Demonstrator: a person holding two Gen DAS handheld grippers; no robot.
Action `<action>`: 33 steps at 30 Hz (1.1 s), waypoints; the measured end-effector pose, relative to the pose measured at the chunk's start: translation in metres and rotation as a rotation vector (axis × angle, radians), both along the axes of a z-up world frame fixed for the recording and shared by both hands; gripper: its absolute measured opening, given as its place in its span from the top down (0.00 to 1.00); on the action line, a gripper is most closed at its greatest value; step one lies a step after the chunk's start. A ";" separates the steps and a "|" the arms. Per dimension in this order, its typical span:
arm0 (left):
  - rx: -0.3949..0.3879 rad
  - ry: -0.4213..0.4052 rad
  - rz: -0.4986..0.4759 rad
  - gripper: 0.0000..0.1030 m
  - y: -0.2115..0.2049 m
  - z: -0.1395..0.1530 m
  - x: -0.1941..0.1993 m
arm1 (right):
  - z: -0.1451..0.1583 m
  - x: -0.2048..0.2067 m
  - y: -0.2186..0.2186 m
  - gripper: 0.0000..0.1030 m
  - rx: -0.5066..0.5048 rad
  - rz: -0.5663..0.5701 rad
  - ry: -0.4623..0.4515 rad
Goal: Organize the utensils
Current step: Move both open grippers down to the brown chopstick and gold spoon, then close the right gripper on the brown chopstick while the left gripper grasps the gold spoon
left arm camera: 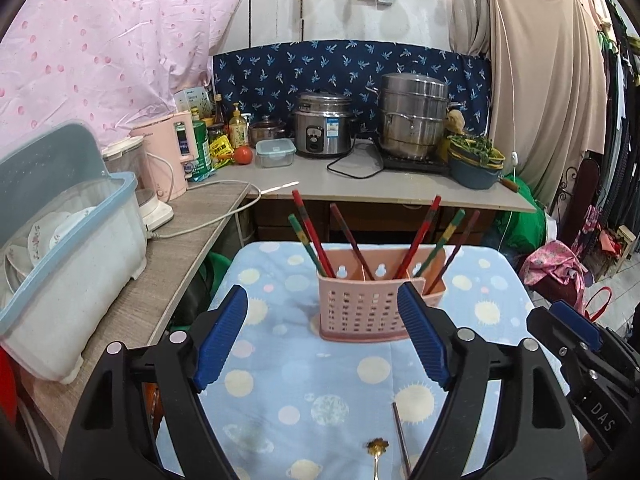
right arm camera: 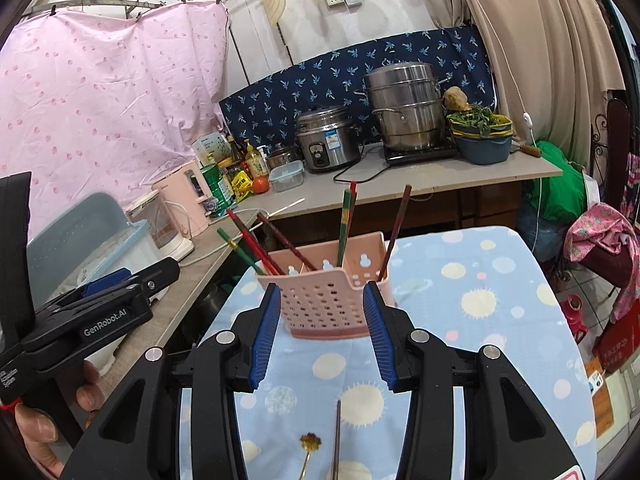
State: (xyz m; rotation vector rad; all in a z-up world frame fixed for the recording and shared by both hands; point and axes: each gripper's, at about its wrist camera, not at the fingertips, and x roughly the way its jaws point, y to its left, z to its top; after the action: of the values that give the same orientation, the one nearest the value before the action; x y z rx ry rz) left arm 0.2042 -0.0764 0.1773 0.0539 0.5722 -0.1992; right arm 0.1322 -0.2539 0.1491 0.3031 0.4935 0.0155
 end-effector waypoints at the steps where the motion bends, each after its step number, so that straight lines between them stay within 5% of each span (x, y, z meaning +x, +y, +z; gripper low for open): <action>1: 0.004 0.008 -0.001 0.28 0.000 -0.004 -0.003 | -0.003 -0.005 0.001 0.59 0.000 -0.001 0.003; 18: 0.037 0.095 0.001 0.28 0.016 -0.052 -0.046 | -0.043 -0.054 0.015 0.59 0.001 0.007 0.082; 33: 0.096 0.248 0.008 0.28 0.043 -0.137 -0.085 | -0.143 -0.110 0.050 0.59 -0.030 0.045 0.316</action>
State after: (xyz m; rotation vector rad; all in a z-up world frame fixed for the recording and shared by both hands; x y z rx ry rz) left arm 0.1195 -0.0338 0.0407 0.1207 0.8293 -0.1712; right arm 0.0227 -0.2044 0.0058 0.2656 0.8131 0.0037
